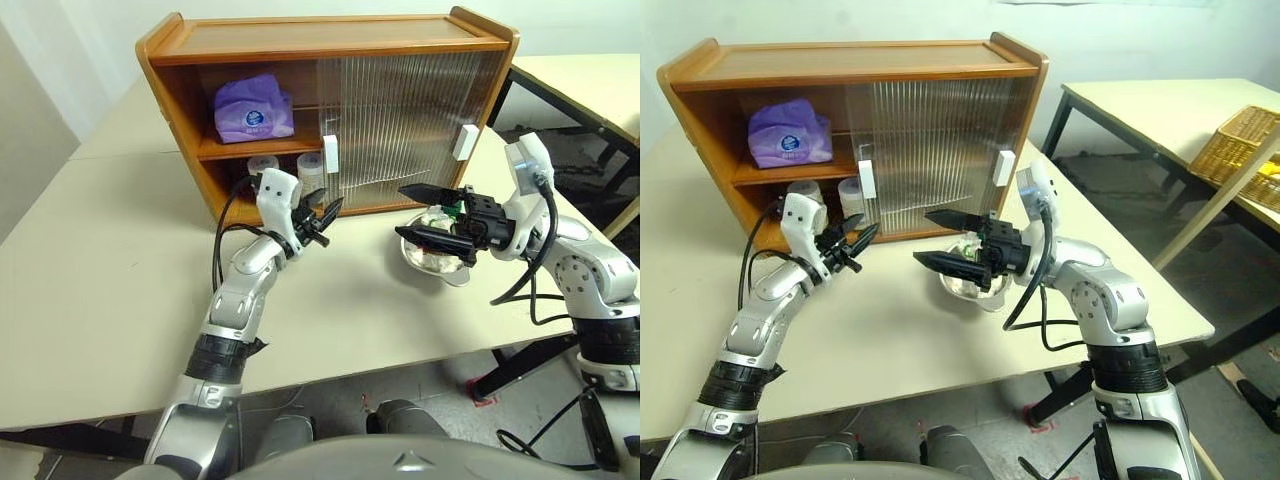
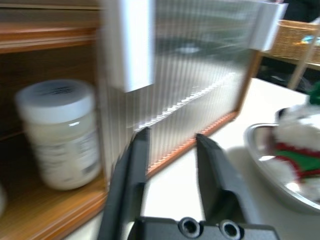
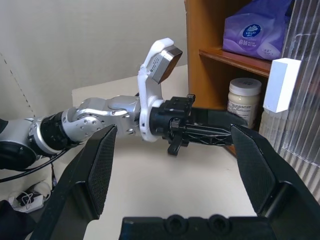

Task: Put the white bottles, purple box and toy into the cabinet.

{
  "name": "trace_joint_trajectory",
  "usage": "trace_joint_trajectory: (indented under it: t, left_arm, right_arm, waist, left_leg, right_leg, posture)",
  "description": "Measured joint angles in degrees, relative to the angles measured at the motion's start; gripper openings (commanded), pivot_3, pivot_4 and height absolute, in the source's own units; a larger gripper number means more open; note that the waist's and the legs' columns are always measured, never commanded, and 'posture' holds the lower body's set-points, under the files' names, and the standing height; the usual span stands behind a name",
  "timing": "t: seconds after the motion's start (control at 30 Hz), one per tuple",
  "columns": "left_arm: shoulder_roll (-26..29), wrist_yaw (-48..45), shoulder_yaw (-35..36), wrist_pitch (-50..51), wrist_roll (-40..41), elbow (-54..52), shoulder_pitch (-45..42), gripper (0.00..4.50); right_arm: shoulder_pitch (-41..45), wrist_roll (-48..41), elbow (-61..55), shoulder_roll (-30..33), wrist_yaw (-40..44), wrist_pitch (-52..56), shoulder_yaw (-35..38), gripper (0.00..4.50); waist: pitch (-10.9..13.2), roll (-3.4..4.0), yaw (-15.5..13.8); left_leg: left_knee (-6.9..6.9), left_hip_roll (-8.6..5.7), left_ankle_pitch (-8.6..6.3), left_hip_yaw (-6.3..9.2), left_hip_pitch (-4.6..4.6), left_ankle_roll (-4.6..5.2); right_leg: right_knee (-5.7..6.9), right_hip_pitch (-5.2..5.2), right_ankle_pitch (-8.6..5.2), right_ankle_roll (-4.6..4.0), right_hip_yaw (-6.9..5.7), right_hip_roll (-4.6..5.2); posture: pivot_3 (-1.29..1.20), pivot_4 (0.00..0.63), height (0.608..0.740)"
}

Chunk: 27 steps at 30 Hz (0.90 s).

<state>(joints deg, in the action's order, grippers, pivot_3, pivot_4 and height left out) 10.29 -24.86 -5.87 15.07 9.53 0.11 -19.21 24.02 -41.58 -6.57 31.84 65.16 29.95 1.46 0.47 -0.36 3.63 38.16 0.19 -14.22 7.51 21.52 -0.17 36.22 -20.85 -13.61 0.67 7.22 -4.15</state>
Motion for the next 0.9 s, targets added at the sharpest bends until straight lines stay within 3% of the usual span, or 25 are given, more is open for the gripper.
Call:
trace_joint_trajectory:
  t: [0.07, 0.43, 0.9]
  left_arm:
    - [-0.79, -0.07, -0.30, 0.90, 0.04, -0.38, -0.41, 0.02]
    - [-10.83, 6.63, -2.36, -2.76, -3.38, 8.87, -12.13, 0.02]
    - [-13.65, 24.82, 0.60, -5.72, -11.87, 12.26, -13.49, 0.02]
  right_arm:
    - [-0.01, 0.00, -0.04, -0.09, -0.26, -0.09, 0.00, 4.50]
    - [-0.29, -0.01, -0.72, -0.02, -1.10, -0.12, 0.01, 4.50]
    - [-0.92, -0.04, -0.97, 0.89, -1.39, -0.12, 0.23, 4.50]
  waist:
    - [0.00, 0.00, -0.03]
    - [0.03, -0.04, -0.16]
    - [0.09, -0.05, 1.02]
  left_leg:
    - [0.00, 0.01, 0.00, 0.01, -0.01, 0.00]
    - [0.25, 0.01, -0.09, -0.01, -0.01, 0.09]
    - [0.27, -0.03, -0.12, -0.04, -0.04, 0.15]
  right_leg:
    - [0.00, 0.01, 0.00, 0.00, 0.01, 0.00]
    - [-0.02, 0.15, -0.04, 0.08, 0.09, 0.10]
    - [-0.03, 0.19, -0.12, 0.22, 0.05, 0.07]
  posture:
    - [-0.12, 0.000, 0.740]
    - [-0.14, 0.000, 0.740]
    - [-0.15, 0.000, 0.740]
